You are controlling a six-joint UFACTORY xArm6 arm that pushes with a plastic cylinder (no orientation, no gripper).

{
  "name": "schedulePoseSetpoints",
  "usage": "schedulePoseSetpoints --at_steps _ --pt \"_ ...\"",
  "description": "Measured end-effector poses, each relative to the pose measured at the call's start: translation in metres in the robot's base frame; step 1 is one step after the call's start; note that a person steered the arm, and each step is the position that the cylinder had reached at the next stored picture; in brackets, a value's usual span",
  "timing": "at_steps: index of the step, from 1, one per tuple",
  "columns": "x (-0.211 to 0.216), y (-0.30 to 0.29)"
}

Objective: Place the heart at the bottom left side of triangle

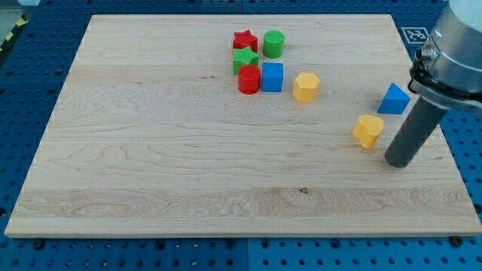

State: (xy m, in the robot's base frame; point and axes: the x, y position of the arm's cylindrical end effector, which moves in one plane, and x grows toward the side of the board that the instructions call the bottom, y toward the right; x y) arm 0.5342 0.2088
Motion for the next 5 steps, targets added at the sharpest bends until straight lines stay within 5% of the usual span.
schedulePoseSetpoints --at_steps 3,5 --pt "-0.065 -0.028" --pt "-0.059 -0.045"
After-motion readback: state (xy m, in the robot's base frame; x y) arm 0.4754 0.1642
